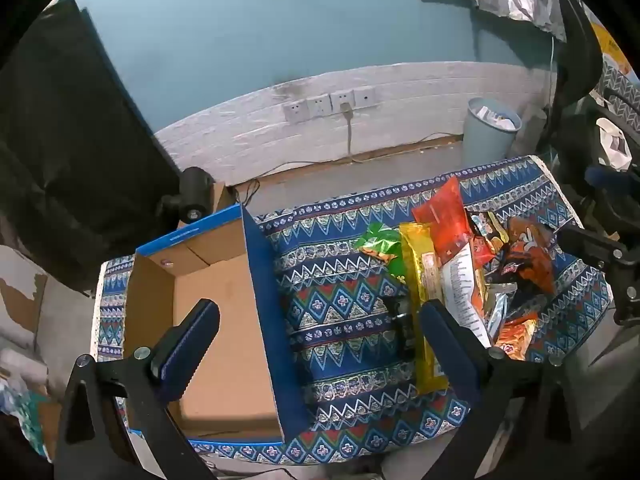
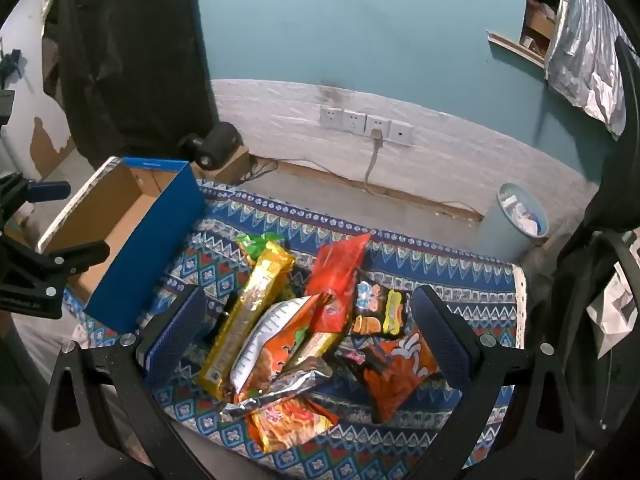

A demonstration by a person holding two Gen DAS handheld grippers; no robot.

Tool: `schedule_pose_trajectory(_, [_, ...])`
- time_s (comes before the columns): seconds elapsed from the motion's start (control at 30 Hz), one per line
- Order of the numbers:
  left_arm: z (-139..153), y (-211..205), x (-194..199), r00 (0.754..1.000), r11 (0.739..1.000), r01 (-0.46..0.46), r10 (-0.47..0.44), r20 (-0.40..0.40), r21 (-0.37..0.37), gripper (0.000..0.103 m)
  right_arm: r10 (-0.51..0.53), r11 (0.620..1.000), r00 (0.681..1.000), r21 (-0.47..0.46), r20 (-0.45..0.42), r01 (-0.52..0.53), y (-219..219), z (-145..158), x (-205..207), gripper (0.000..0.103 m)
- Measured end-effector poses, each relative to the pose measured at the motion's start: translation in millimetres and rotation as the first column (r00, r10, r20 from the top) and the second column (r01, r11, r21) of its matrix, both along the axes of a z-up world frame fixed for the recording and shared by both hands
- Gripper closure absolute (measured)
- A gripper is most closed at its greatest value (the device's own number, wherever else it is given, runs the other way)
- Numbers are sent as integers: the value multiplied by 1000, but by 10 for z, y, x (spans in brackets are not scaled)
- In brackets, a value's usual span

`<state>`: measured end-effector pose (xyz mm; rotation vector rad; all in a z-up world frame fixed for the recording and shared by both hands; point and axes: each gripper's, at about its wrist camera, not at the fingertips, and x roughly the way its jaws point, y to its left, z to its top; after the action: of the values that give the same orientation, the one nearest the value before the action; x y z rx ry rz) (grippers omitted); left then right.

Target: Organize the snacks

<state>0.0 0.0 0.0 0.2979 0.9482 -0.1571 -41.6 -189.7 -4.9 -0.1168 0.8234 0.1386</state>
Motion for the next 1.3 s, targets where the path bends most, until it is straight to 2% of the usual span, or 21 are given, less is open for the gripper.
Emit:
schedule_pose_trajectory(0.03, [-1,4,2,1000,1000,2,-2,-8,-17,1,0,1000,1000,-1,-6,0,0,-3,4,3])
schedule_pose_trajectory(1.3, [-73,-36,-42,1000,1000,5,-5,-21,-7,1,13,1000,1000,-17,-9,-13,46,-22,-49,3])
